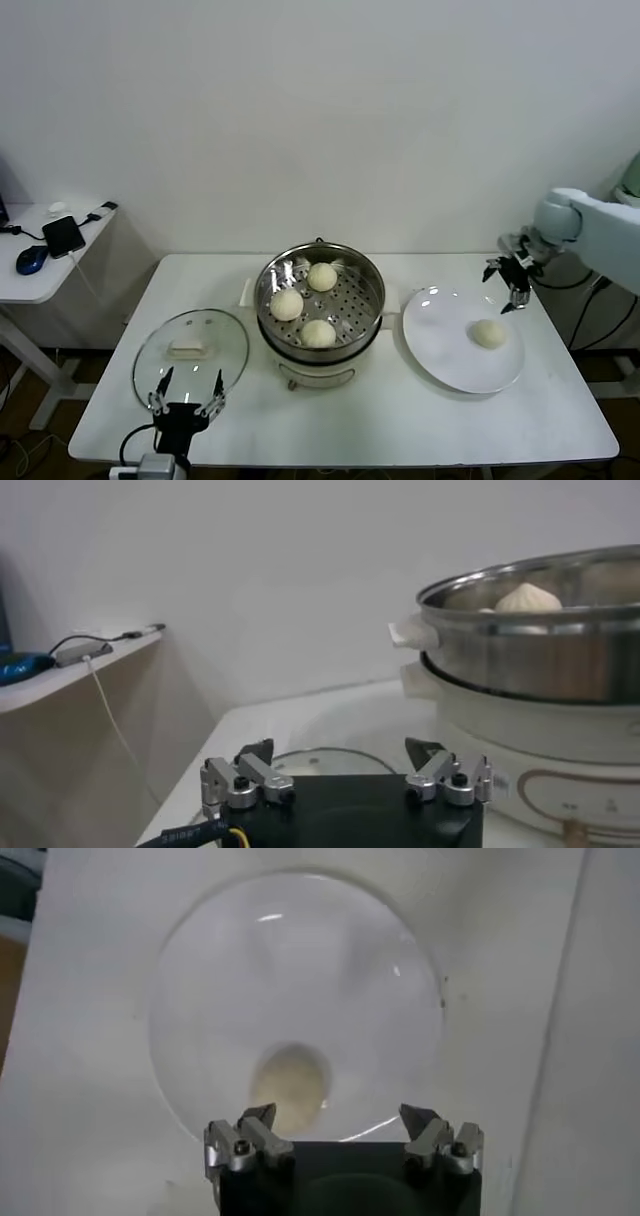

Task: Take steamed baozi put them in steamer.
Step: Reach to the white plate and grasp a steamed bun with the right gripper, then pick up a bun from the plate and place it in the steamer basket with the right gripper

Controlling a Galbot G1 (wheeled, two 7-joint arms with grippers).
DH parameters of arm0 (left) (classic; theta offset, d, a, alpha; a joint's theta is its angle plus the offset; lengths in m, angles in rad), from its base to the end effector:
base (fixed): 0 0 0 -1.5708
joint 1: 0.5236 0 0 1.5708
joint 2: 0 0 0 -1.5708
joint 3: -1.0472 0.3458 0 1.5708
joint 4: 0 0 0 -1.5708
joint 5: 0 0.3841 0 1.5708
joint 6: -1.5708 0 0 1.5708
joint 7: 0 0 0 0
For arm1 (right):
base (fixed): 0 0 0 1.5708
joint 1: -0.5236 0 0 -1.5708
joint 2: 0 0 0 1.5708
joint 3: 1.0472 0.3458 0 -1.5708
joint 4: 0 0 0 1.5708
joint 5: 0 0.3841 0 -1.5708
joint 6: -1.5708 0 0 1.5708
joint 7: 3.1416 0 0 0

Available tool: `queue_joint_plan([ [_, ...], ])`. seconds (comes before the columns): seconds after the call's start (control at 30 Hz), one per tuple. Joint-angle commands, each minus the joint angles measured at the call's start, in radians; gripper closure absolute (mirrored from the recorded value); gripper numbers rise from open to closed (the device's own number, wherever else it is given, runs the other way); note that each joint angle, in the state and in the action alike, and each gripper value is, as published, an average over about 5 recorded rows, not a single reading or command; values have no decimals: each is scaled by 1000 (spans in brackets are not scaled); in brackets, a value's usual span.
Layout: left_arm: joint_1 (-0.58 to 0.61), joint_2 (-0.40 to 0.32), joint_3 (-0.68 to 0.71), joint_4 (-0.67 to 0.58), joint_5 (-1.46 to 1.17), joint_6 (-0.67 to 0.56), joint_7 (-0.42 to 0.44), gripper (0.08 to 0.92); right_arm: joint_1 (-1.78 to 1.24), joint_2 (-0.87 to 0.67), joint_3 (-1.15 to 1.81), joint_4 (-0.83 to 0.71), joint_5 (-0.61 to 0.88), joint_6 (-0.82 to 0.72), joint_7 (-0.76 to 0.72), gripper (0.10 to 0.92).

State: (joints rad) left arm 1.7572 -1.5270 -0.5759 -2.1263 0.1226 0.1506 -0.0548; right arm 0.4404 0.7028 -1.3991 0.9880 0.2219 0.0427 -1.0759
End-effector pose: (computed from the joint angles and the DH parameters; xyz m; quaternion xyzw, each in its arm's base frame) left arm 0.1544 0.0233 -0.3204 0.0375 -0.9833 -0.0977 0.1487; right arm 0.5786 -0.2306 -0.1592 0.5110 -0.5108 0.5446 0.4259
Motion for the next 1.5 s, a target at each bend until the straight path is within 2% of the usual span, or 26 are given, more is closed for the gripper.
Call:
queue_joint_plan([
  [0.03,7,-7,-2,4,12,-1,-1,177,-284,4,228,-118,-83,-43,9,203],
  [0.37,19,-2,-3,1,8,-11,-1,177,-316,62,265,-157,-129,-61,36,203],
  [0.73,26,-1,1,-7,6,-12,-3,177,-308,60,263,-130,-157,-82,40,208],
  [1.0,22,-1,4,-12,6,-9,-4,177,-211,29,203,-48,-109,-112,47,311],
  [1.13,20,0,5,-20,6,-6,-3,177,-7,17,24,64,22,-148,51,320],
  [1.33,14,4,13,-34,6,6,1,177,454,117,-347,242,412,-217,62,321],
  [1.5,-1,8,20,-39,5,14,3,177,664,229,-416,389,685,-289,80,321],
])
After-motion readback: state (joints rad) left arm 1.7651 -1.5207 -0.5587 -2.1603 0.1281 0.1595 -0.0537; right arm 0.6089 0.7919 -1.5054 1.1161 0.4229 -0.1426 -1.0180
